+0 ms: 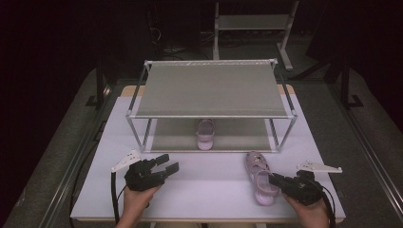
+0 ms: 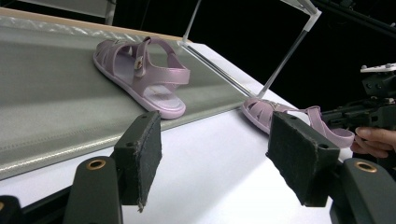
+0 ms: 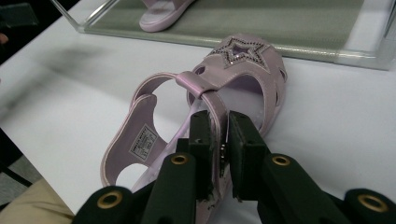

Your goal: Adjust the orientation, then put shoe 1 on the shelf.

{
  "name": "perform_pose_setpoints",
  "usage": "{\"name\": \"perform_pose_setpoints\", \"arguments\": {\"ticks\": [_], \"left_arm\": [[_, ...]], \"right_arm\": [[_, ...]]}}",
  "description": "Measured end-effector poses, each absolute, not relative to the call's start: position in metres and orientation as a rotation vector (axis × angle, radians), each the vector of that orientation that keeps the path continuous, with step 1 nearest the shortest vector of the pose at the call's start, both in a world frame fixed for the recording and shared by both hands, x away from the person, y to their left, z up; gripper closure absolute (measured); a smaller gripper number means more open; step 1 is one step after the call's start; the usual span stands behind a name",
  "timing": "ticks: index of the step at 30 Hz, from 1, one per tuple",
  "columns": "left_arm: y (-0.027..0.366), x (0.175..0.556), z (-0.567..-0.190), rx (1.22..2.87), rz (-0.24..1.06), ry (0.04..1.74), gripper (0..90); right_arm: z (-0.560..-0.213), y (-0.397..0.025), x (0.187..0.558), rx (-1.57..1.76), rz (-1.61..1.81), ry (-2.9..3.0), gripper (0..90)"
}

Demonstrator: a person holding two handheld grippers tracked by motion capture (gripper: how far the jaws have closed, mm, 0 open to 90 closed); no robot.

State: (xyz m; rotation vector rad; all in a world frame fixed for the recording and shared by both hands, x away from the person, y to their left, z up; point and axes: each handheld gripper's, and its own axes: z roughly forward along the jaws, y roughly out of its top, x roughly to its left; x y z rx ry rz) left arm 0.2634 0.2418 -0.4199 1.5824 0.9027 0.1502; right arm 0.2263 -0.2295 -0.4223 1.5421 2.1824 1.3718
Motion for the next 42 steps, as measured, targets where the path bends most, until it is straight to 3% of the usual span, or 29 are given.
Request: {"name": "perform_pose_setpoints", "arguments": {"ticks": [30,42], "left_arm": [[0.245,0.262,-0.42,1.577,0.162,0.916,32.8],[0.248,0.262,-0.418,1.579,0.169,0.915,31.9]], "right_arm": [[-0.415,-0.228,0.226,1.575,1.723,2.105,82.2],[-0.41,-0.221,0.231,1.568,1.698,2.1,82.2]]}}
